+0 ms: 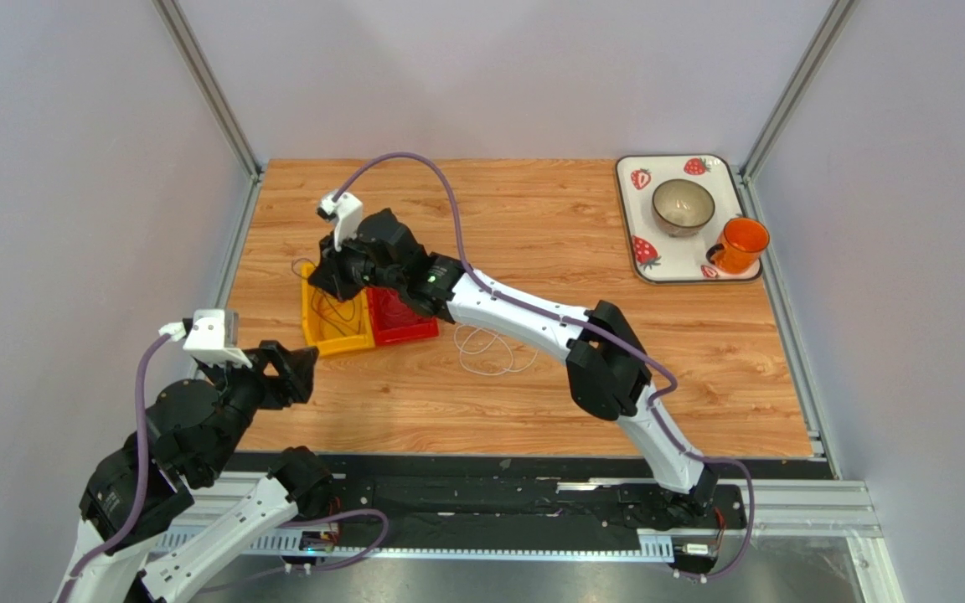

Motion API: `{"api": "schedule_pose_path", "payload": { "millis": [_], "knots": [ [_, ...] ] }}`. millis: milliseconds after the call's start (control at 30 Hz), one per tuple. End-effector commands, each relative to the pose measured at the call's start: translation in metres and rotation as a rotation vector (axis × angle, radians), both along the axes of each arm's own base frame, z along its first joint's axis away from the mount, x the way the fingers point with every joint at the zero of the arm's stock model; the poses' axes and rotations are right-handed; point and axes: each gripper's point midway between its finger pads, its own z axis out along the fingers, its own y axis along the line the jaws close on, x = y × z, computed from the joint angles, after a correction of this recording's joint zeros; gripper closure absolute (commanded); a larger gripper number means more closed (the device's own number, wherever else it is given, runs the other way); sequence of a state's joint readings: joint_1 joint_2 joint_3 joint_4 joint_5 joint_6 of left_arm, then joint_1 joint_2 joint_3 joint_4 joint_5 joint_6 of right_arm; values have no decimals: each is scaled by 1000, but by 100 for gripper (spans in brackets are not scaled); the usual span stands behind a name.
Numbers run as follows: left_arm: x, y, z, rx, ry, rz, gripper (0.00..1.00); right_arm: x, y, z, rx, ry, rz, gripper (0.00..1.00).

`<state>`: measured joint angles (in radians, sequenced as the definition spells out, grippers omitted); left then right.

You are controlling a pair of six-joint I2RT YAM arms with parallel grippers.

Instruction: Untangle the cables

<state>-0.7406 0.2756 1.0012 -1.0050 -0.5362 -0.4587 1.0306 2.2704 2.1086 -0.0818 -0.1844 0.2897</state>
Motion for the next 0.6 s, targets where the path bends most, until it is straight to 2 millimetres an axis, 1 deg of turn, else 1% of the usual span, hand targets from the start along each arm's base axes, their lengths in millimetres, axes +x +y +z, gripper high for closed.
{"api": "schedule_pose_path", "payload": {
  "millis": [0, 67, 100, 167, 200, 267, 300, 367, 400, 433, 467, 500, 533, 567],
  "knots": [
    [4, -4, 2, 4, -12, -7, 21, 5, -12, 21, 63, 3, -40, 100],
    [4, -5, 2, 4, -10, -10, 21, 10, -15, 15, 54, 17, -51, 100],
    [4, -5, 3, 3, -13, -11, 21, 10, -14, 9, 44, 29, -48, 100],
    [4, -5, 3, 4, -12, -12, 21, 9, -12, 2, 37, 44, -40, 100],
    [4, -5, 3, 4, -11, -12, 21, 10, -10, -7, 27, 60, -42, 100],
    [4, -5, 2, 5, -10, -11, 21, 14, -8, -10, 26, 68, -61, 100],
    [4, -5, 2, 6, -8, -12, 21, 17, -7, -17, 18, 78, -75, 100],
    [5, -6, 2, 7, -7, -12, 21, 22, -6, -19, 21, 73, -101, 100],
    [5, -6, 2, 6, -7, -14, 21, 25, -6, -16, 28, 65, -112, 100],
    [5, -6, 2, 6, -7, -14, 21, 29, -4, -21, 26, 63, -122, 100],
    [5, -6, 2, 7, -7, -12, 21, 33, -4, -22, 25, 57, -142, 100],
    [5, -6, 1, 10, -5, -14, 21, 36, -2, -17, 34, 46, -149, 100],
    [5, -6, 2, 10, -5, -14, 21, 40, 0, -27, 23, 44, -156, 100],
    [5, -7, 1, 8, -5, -14, 21, 42, 2, -28, 26, 39, -164, 100]
  ]
}}
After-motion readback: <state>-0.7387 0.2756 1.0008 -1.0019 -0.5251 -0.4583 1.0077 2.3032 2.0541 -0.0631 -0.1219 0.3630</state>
